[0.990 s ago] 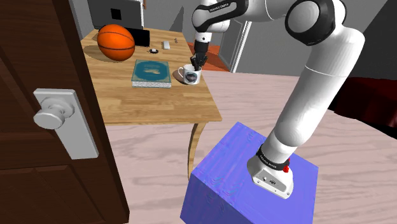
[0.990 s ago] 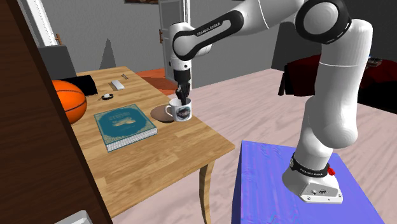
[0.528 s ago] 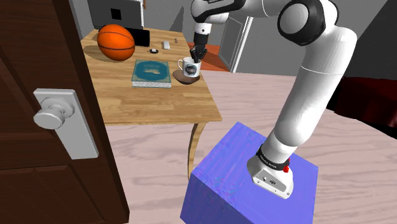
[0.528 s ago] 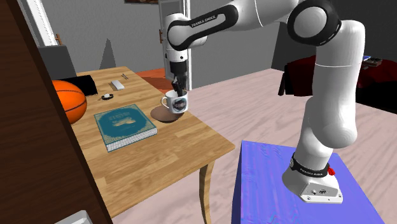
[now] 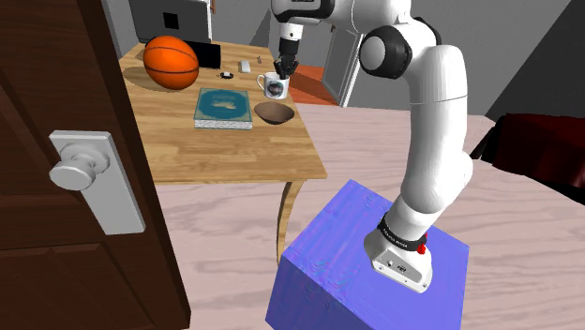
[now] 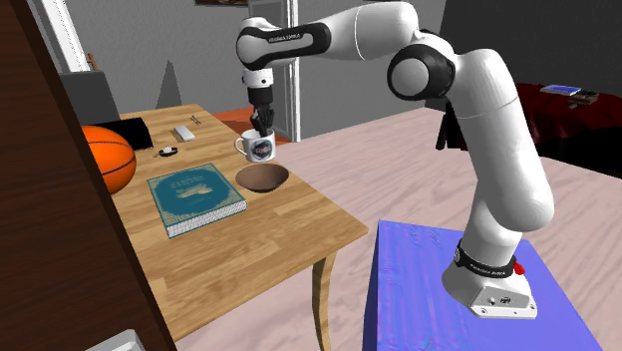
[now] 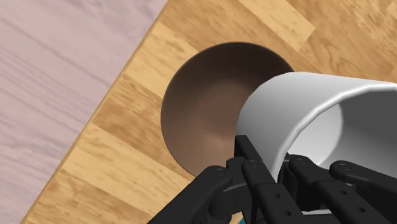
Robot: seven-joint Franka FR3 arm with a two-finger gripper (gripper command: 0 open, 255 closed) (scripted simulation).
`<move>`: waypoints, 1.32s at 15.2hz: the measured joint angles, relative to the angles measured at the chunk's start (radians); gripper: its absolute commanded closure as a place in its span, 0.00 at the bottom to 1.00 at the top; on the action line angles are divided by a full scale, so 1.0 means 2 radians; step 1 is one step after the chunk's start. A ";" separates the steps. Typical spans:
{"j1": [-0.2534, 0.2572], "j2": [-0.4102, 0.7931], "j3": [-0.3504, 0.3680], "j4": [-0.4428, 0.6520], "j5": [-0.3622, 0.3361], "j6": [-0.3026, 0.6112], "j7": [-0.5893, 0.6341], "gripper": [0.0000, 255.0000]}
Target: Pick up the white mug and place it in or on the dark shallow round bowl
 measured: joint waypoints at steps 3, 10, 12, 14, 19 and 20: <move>-0.012 0.050 0.001 0.075 0.006 -0.027 -0.004 1.00; -0.010 0.052 0.002 0.033 0.007 0.018 -0.008 1.00; -0.008 0.053 0.002 0.021 0.007 0.030 -0.008 1.00; -0.007 0.052 0.002 0.007 0.007 0.044 -0.009 1.00; -0.006 0.054 0.003 -0.017 0.008 0.069 -0.011 1.00; -0.006 0.054 0.003 -0.017 0.008 0.069 -0.011 1.00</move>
